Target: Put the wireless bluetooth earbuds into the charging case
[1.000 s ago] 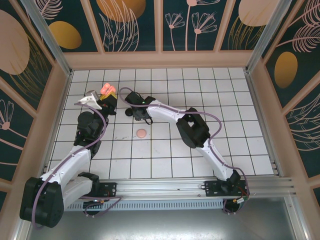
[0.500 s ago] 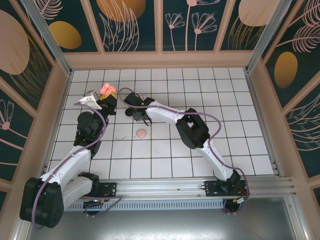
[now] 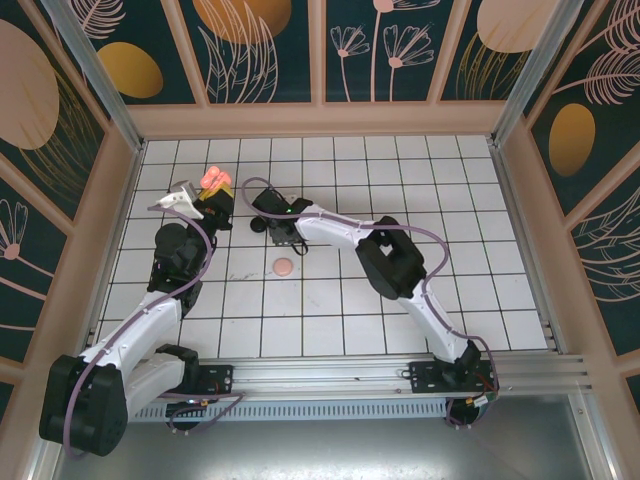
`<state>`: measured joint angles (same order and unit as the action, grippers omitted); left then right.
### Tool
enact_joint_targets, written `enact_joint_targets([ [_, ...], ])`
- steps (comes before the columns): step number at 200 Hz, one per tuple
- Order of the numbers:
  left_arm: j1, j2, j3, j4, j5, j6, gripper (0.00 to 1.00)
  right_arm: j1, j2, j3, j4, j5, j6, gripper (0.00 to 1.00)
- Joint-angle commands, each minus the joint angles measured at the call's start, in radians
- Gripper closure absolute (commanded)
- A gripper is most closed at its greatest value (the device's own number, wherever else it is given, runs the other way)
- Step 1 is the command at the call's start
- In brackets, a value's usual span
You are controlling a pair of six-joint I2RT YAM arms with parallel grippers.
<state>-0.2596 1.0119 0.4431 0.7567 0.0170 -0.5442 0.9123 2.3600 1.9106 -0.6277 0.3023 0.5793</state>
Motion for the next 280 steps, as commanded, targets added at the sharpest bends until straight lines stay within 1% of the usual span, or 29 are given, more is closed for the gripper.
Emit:
enact_joint_targets([
  [1, 0.007, -0.016, 0.034, 0.007, 0.025, 0.017, 1.0, -0.025, -0.123, -0.044, 0.015, 0.026, 0.021, 0.78],
  [42, 0.008, -0.004, 0.066, 0.006, 0.11, 0.058, 1.0, -0.066, -0.24, -0.112, 0.063, 0.02, 0.014, 0.78],
  [95, 0.007, 0.031, 0.117, 0.013, 0.305, 0.132, 1.0, -0.132, -0.42, -0.214, 0.133, 0.0, -0.029, 0.79],
  [109, 0.007, 0.054, 0.124, 0.026, 0.367, 0.157, 1.0, -0.148, -0.478, -0.252, 0.167, -0.017, -0.047, 0.79],
  [127, 0.004, 0.083, 0.119, 0.055, 0.414, 0.172, 1.0, -0.17, -0.556, -0.305, 0.216, -0.047, -0.07, 0.79],
  [144, -0.008, 0.101, 0.089, 0.105, 0.424, 0.191, 1.0, -0.188, -0.633, -0.363, 0.273, -0.091, -0.089, 0.79],
  [166, -0.041, 0.118, 0.039, 0.157, 0.408, 0.259, 1.0, -0.209, -0.725, -0.431, 0.342, -0.161, -0.101, 0.79],
  [193, -0.117, 0.15, 0.007, 0.167, 0.395, 0.387, 1.0, -0.225, -0.826, -0.519, 0.441, -0.26, -0.11, 0.79],
  [202, -0.147, 0.166, -0.006, 0.188, 0.393, 0.426, 1.0, -0.226, -0.858, -0.549, 0.485, -0.284, -0.115, 0.78],
  [212, -0.173, 0.186, -0.023, 0.228, 0.392, 0.463, 1.0, -0.226, -0.89, -0.586, 0.535, -0.338, -0.116, 0.78],
  [246, -0.215, 0.261, -0.045, 0.371, 0.388, 0.476, 1.0, -0.225, -1.002, -0.729, 0.743, -0.454, -0.11, 0.78],
  [280, -0.242, 0.312, -0.001, 0.414, 0.377, 0.497, 1.0, -0.225, -1.086, -0.845, 0.923, -0.506, -0.093, 0.78],
])
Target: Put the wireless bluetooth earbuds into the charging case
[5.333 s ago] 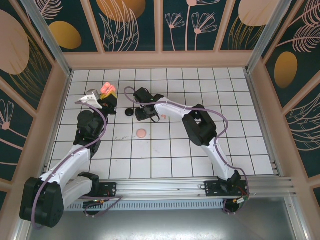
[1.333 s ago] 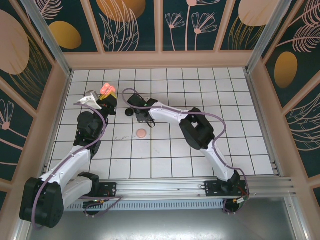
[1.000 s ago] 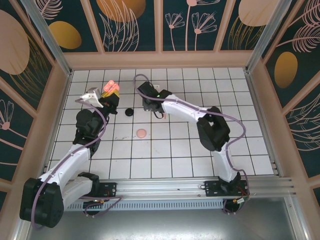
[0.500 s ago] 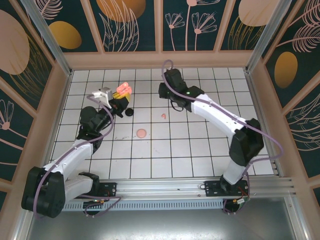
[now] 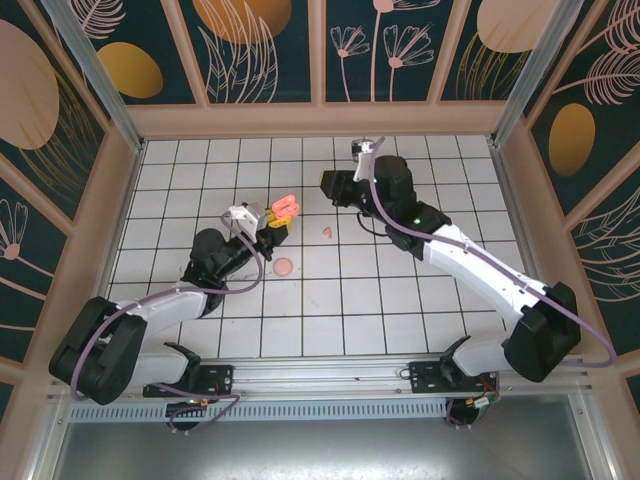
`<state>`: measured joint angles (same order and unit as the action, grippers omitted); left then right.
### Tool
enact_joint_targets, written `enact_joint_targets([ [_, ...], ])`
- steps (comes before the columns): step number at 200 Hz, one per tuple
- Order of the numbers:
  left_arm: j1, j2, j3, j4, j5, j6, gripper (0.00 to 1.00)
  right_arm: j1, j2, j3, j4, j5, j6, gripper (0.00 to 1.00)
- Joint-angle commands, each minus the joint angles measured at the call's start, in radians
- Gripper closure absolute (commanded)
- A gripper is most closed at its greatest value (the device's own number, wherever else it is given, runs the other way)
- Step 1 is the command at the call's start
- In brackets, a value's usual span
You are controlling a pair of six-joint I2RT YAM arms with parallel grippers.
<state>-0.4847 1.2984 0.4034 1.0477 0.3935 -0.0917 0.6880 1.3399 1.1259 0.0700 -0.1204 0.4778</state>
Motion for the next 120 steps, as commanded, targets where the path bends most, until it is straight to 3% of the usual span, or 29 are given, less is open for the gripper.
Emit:
enact_joint_targets([
  [1, -0.018, 0.027, 0.04, 0.124, 0.001, 0.045, 1.0, -0.001, -0.068, -0.062, 0.232, -0.085, 0.01, 0.78],
  [76, -0.04, 0.096, 0.186, 0.128, 0.012, 0.021, 1.0, 0.062, -0.089, -0.227, 0.689, -0.05, 0.061, 0.77],
  [120, -0.041, 0.104, 0.276, 0.026, 0.025, -0.003, 1.0, 0.085, -0.051, -0.247, 0.827, -0.012, 0.051, 0.77],
])
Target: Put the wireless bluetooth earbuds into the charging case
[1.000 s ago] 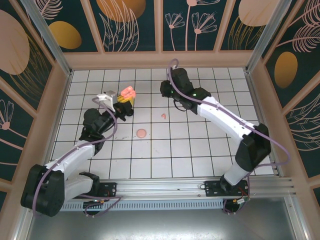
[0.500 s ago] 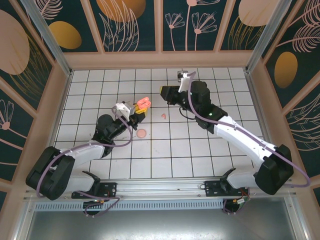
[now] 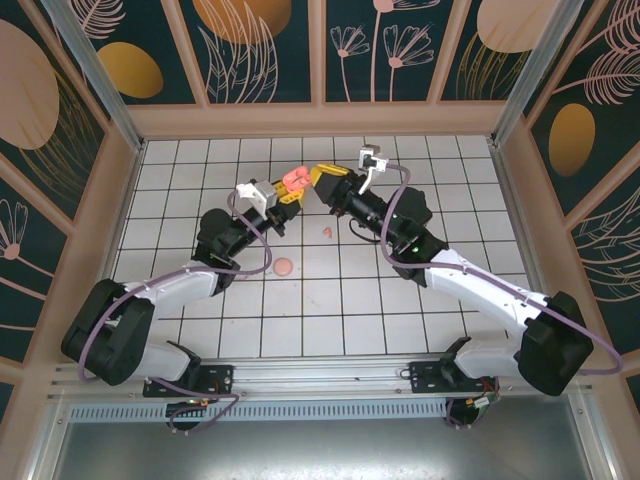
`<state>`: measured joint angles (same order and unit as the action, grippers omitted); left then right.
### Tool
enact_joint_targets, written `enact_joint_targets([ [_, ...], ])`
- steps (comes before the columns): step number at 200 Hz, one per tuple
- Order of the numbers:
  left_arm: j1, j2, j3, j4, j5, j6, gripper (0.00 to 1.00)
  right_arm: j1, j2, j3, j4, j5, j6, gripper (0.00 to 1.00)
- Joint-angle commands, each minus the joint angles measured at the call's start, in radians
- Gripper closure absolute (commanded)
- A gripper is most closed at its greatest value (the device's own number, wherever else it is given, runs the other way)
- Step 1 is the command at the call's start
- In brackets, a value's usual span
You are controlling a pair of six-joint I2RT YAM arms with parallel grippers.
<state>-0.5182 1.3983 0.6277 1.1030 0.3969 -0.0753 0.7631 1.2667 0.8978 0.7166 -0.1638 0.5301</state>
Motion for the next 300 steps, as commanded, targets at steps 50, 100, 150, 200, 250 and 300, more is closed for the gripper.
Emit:
enact_joint_targets([
  [50, -0.007, -0.006, 0.091, -0.09, -0.004, -0.018, 1.0, 0.017, 0.082, -0.008, 0.253, 0.055, -0.002, 0.77],
  [100, -0.01, -0.022, 0.123, -0.191, -0.066, -0.011, 1.0, 0.018, 0.146, 0.027, 0.279, 0.067, -0.002, 0.77],
  [150, -0.009, -0.033, 0.123, -0.197, -0.081, -0.008, 1.0, 0.022, 0.209, 0.056, 0.318, 0.067, 0.013, 0.77],
  [200, -0.009, -0.046, 0.123, -0.216, -0.079, 0.014, 1.0, 0.028, 0.255, 0.071, 0.331, 0.063, 0.025, 0.77],
  [250, -0.011, -0.052, 0.128, -0.227, -0.071, 0.018, 1.0, 0.027, 0.282, 0.085, 0.329, 0.063, 0.028, 0.77],
  [300, -0.02, -0.054, 0.132, -0.239, -0.07, 0.027, 1.0, 0.027, 0.308, 0.103, 0.322, 0.06, 0.033, 0.77],
])
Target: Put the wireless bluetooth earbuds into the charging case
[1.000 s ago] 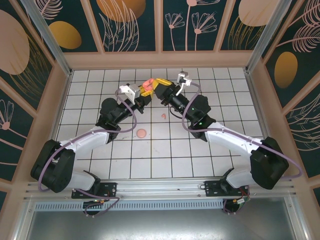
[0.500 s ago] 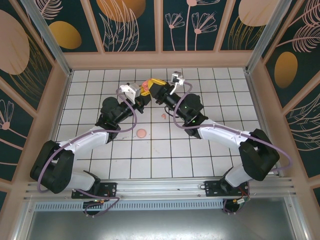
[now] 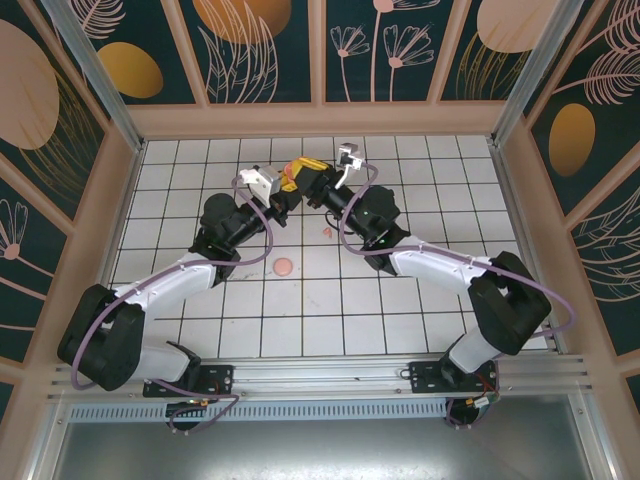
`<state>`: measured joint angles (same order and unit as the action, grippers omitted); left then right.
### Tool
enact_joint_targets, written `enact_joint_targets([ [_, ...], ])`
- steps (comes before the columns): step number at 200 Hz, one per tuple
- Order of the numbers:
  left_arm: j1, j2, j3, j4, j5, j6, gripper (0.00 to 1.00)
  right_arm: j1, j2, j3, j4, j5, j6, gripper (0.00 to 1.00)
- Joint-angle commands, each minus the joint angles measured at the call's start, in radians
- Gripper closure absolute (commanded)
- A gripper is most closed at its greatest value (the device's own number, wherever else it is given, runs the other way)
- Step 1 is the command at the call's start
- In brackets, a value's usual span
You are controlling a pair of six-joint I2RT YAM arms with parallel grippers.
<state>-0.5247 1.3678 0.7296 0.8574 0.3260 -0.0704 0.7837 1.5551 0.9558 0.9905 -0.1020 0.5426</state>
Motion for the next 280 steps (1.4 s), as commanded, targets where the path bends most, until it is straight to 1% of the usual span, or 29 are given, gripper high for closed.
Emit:
enact_joint_targets([
  [1, -0.014, -0.024, 0.03, 0.007, 0.001, 0.022, 1.0, 0.006, 0.019, 0.045, 0.047, -0.002, 0.02, 0.77],
  [76, -0.017, -0.033, 0.053, -0.024, -0.004, 0.026, 1.0, 0.006, 0.026, 0.015, 0.039, 0.003, 0.008, 0.77],
  [130, -0.018, -0.054, 0.046, -0.005, 0.008, 0.026, 1.0, 0.006, 0.043, 0.013, 0.02, 0.014, 0.005, 0.78],
  [167, -0.018, -0.074, 0.033, 0.009, 0.016, 0.05, 1.0, 0.005, 0.056, 0.018, 0.002, 0.004, -0.002, 0.78],
  [204, -0.018, -0.085, 0.027, -0.002, 0.044, 0.086, 1.0, 0.006, 0.065, 0.048, -0.081, -0.031, -0.051, 0.78],
  [280, -0.017, -0.12, 0.001, 0.002, 0.123, 0.156, 1.0, 0.009, 0.065, 0.065, -0.194, -0.01, -0.116, 0.79],
])
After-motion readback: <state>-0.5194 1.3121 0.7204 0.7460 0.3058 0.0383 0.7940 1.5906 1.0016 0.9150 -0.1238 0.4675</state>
